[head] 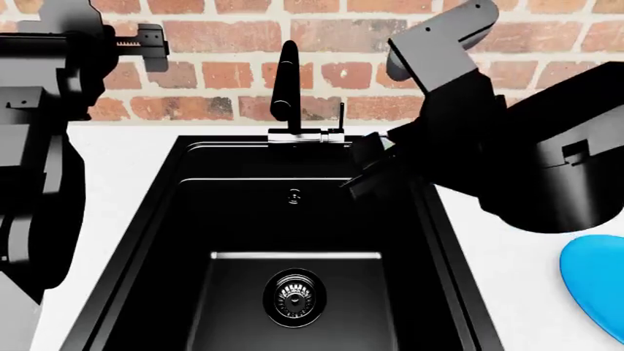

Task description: Pick the garlic from the counter and place it in the sink. Then turn on the sink faucet.

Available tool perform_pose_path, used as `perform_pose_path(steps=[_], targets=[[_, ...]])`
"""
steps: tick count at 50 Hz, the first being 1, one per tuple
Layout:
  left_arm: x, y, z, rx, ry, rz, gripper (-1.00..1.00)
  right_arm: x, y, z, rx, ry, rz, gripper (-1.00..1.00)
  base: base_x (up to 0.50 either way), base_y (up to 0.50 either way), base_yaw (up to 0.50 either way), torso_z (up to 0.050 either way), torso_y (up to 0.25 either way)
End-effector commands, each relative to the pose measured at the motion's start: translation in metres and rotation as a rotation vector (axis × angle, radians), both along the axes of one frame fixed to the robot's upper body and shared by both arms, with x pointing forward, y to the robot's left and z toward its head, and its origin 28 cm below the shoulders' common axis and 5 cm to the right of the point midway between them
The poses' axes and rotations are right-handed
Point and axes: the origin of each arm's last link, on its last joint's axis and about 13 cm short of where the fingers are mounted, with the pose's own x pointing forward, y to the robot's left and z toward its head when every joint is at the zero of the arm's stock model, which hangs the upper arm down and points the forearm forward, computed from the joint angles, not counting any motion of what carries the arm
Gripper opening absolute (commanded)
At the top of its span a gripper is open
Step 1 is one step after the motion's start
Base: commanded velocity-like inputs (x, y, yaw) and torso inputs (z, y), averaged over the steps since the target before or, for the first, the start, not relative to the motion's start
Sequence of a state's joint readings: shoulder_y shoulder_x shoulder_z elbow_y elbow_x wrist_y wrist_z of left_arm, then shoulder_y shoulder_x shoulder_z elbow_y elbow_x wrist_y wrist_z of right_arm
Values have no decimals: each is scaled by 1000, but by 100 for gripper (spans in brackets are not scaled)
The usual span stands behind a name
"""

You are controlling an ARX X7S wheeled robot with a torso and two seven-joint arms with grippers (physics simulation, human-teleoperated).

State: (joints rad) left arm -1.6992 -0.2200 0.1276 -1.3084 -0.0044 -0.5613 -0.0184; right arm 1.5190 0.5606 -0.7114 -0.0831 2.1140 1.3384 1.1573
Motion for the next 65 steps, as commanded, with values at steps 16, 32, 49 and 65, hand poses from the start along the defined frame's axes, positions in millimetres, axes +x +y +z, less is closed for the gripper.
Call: perform_pose_path(steps=[16,32,49,65], targets=[[0,0,0,-2,-4,-4,100,39,82,-72,-153,176,206,-100,0,0,0,0,0],[0,1,-2,-10,-3,-3,100,41,109,-159,-257,338,259,-100,0,0,0,0,0],[0,4,-5,-17,1,2,100,63,123,-204,-307,420,219,-100,0,0,0,0,0],[0,4,-7,-19,5,-1,100,70,124,-194,-277,423,207,100,0,0,0,0,0]])
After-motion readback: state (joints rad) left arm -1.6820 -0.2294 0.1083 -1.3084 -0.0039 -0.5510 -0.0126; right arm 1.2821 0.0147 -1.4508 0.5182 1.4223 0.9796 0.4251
